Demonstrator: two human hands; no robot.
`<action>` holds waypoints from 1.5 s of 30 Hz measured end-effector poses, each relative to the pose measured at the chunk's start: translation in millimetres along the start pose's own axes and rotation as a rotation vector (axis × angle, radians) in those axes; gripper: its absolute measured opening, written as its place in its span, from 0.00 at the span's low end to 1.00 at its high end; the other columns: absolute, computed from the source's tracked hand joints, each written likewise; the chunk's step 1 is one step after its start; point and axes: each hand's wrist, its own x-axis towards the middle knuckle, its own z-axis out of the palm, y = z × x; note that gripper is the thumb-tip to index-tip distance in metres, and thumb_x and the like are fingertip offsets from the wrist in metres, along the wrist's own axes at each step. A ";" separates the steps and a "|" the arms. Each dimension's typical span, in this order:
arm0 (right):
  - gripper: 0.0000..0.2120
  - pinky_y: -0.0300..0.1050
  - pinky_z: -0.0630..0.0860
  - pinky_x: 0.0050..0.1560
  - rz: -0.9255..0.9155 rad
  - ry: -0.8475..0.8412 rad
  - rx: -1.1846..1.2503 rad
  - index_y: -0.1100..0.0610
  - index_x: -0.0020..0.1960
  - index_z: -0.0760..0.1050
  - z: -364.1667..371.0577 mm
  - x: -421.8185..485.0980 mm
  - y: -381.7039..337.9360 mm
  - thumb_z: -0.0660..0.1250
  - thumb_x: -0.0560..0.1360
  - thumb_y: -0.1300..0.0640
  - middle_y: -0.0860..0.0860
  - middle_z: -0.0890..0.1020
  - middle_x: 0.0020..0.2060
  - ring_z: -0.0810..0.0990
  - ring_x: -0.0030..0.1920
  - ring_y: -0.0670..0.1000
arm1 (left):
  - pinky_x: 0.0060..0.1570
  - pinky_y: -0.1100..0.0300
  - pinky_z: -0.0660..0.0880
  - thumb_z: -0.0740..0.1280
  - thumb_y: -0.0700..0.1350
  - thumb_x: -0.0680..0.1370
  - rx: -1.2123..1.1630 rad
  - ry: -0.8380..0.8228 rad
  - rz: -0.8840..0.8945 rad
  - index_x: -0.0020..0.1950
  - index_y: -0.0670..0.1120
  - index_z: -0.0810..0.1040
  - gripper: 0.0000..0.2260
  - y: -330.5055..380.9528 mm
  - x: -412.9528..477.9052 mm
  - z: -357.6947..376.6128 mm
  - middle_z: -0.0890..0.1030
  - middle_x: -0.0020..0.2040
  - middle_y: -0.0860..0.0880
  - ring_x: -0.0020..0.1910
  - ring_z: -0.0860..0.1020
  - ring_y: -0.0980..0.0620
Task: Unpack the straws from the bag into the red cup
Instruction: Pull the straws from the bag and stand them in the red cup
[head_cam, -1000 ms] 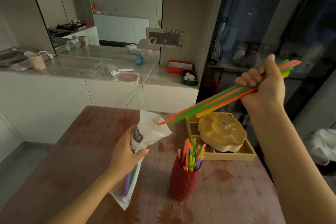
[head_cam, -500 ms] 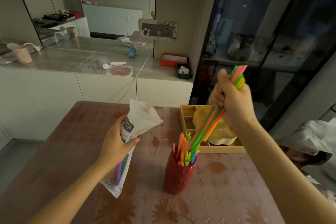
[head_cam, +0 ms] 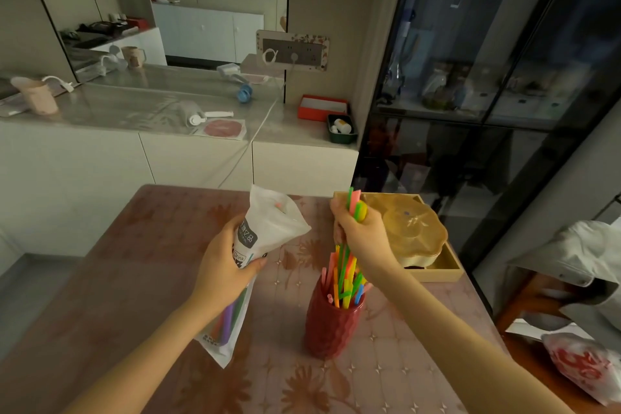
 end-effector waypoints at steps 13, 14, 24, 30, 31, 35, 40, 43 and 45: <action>0.20 0.32 0.77 0.44 -0.232 -0.036 -0.035 0.46 0.60 0.74 -34.7 -14.3 5.9 0.71 0.72 0.61 0.46 0.83 0.42 0.82 0.46 0.45 | 0.39 0.75 0.71 0.77 0.41 0.65 0.005 0.000 0.020 0.65 0.48 0.67 0.32 4.3 4.9 -0.4 0.74 0.52 0.60 0.47 0.75 0.66; 0.15 0.32 0.77 0.44 -0.244 -0.036 -0.078 0.46 0.58 0.75 -32.9 -16.6 6.1 0.70 0.73 0.59 0.44 0.83 0.42 0.81 0.46 0.43 | 0.41 0.75 0.71 0.77 0.41 0.65 0.000 -0.002 0.022 0.66 0.48 0.67 0.32 5.6 5.8 -0.1 0.74 0.53 0.59 0.47 0.75 0.65; 0.30 0.55 0.45 0.75 -0.277 -0.192 -0.805 0.46 0.74 0.58 -36.8 -24.0 19.7 0.41 0.77 0.35 0.49 0.62 0.75 0.53 0.76 0.50 | 0.48 0.61 0.75 0.78 0.41 0.64 0.052 -0.048 0.109 0.64 0.45 0.69 0.31 19.9 9.7 -0.3 0.75 0.53 0.53 0.51 0.76 0.52; 0.20 0.52 0.56 0.74 -0.260 -0.101 -0.637 0.51 0.69 0.68 -29.5 -40.5 16.6 0.49 0.81 0.48 0.50 0.73 0.68 0.66 0.71 0.49 | 0.52 0.51 0.72 0.79 0.42 0.62 0.288 -0.083 0.282 0.64 0.45 0.70 0.33 31.4 12.7 -5.0 0.78 0.53 0.47 0.51 0.74 0.49; 0.17 0.48 0.68 0.68 -0.209 0.030 -0.382 0.50 0.65 0.72 -27.6 -42.5 10.0 0.52 0.81 0.49 0.48 0.79 0.62 0.74 0.64 0.46 | 0.52 0.50 0.72 0.79 0.41 0.62 0.374 -0.092 0.351 0.64 0.46 0.69 0.34 33.7 14.7 -7.5 0.79 0.53 0.46 0.51 0.74 0.48; 0.09 0.42 0.81 0.49 0.059 0.053 0.184 0.50 0.56 0.76 -19.5 -41.4 -6.2 0.62 0.78 0.52 0.48 0.83 0.50 0.83 0.50 0.47 | 0.55 0.53 0.65 0.77 0.36 0.57 0.678 -0.163 0.627 0.67 0.47 0.65 0.40 52.0 33.9 -22.3 0.78 0.54 0.45 0.54 0.69 0.49; 0.11 0.48 0.83 0.42 0.130 0.029 0.223 0.55 0.55 0.76 -12.8 -38.2 -16.9 0.69 0.73 0.62 0.53 0.85 0.48 0.85 0.46 0.52 | 0.54 0.56 0.62 0.74 0.32 0.55 0.797 -0.213 0.827 0.67 0.48 0.65 0.42 89.1 62.4 -40.0 0.77 0.53 0.46 0.52 0.69 0.48; 0.08 0.45 0.83 0.39 0.207 0.004 0.294 0.58 0.49 0.79 -13.9 -36.0 -20.4 0.67 0.73 0.68 0.56 0.85 0.46 0.85 0.43 0.54 | 0.53 0.56 0.62 0.73 0.31 0.56 0.873 -0.287 0.906 0.68 0.50 0.65 0.43 102.4 72.7 -49.0 0.77 0.52 0.46 0.52 0.69 0.48; 0.09 0.49 0.82 0.43 0.313 -0.048 0.394 0.60 0.47 0.79 -13.7 -33.6 -22.1 0.65 0.73 0.70 0.59 0.84 0.47 0.84 0.45 0.57 | 0.53 0.55 0.63 0.71 0.29 0.56 0.933 -0.338 0.956 0.69 0.53 0.64 0.44 109.4 77.9 -54.2 0.78 0.52 0.45 0.52 0.69 0.47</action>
